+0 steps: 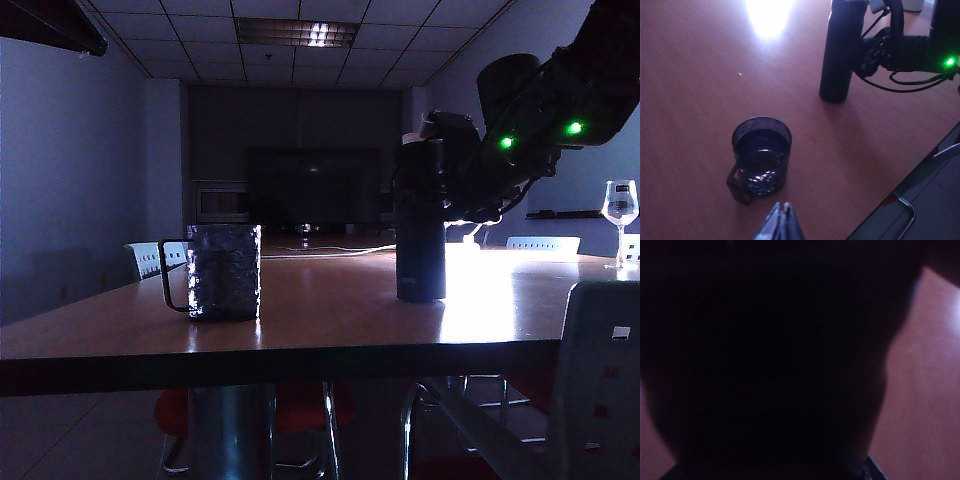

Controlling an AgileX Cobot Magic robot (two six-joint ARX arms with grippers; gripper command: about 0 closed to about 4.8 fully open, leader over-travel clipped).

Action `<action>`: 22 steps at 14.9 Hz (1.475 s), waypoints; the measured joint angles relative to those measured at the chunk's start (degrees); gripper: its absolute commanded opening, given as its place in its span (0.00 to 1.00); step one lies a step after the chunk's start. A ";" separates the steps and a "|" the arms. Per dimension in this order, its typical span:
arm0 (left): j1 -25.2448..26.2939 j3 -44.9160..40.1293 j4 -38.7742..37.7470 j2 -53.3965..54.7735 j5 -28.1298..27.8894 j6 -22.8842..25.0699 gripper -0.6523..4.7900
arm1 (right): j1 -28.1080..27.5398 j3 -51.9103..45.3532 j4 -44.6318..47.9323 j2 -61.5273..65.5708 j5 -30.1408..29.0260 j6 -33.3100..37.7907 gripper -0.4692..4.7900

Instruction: Pick up the black thermos cup, pour some water from it into the cup, and then put the thermos cup back on the table.

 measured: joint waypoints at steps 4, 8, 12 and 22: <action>0.00 0.00 0.35 0.00 0.00 0.00 0.11 | 0.02 0.07 0.94 0.52 -0.81 0.07 0.83; 0.00 0.00 0.37 -0.02 -0.02 0.00 0.11 | 0.02 0.15 0.37 0.44 -4.02 -0.04 0.89; 0.00 0.00 0.37 0.00 0.00 0.00 0.11 | 0.02 0.13 -10.91 -4.28 -4.76 -3.34 0.91; 0.00 0.37 2.05 -8.33 -0.13 -3.89 0.11 | 0.22 0.20 -50.42 -44.85 -0.09 -0.35 0.07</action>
